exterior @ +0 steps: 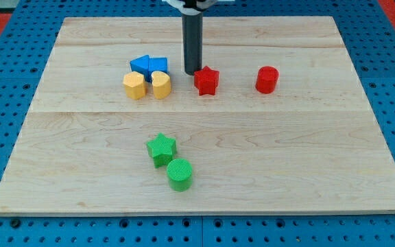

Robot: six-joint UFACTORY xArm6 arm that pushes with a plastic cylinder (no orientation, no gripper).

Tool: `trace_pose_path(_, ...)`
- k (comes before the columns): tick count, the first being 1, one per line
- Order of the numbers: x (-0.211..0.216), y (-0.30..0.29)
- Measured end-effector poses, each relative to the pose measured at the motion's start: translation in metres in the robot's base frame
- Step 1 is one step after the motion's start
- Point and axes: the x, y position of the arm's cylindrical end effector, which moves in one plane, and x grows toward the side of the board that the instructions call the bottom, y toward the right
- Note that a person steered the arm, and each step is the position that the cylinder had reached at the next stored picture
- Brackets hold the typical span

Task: Separate the blue blocks from yellow blocks

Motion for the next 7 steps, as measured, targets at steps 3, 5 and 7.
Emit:
trace_pose_path(3, 0.009, -0.031)
trace_pose_path(5, 0.020, -0.103)
trace_pose_path(7, 0.006, -0.122)
